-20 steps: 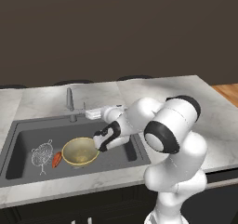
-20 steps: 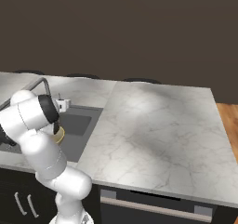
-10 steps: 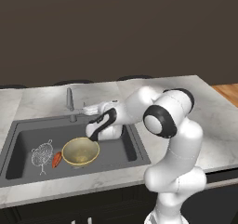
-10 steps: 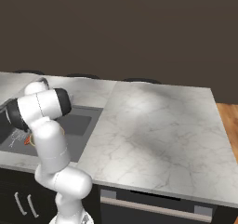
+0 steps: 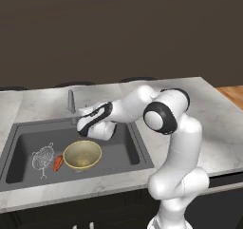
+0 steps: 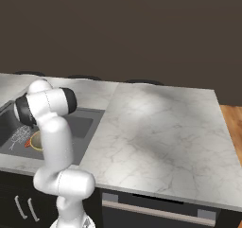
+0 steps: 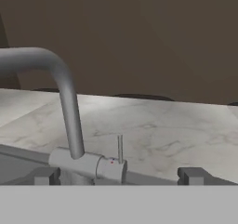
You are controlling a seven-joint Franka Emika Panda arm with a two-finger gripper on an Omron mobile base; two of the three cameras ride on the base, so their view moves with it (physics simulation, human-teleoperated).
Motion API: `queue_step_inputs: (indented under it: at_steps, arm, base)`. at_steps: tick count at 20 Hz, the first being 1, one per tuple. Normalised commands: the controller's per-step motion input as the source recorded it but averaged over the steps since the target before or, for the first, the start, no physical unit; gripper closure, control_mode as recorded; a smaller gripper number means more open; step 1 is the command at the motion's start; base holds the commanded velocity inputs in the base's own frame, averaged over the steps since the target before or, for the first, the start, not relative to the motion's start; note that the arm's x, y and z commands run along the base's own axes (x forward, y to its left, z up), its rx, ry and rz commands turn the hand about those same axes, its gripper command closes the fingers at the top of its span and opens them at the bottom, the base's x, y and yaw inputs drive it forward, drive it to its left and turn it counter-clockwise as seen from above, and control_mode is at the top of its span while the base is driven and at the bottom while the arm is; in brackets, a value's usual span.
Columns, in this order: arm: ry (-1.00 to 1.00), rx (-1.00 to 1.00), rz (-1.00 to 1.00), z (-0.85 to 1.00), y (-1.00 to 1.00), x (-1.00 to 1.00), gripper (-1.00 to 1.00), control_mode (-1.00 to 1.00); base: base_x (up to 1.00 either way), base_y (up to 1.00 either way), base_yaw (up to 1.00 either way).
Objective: Pick the strainer and bowl and place them in the sink. Then turn on the water.
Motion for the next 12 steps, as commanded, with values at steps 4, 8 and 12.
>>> queue_step_inputs:
  at_steps: [4,8,12]
  arm:
    - [0.00,0.00,0.00,0.00,0.09,0.18,-1.00,-1.00]
    - [0.00,0.00,0.00,-0.02,0.00,0.20,-1.00,-1.00]
    - [0.00,0.00,0.00,-0.15,0.00,0.16,-1.00,-1.00]
  base:
    - [0.00,0.00,0.00]
    - [0.00,0.00,0.00]
    - [0.00,0.00,0.00]
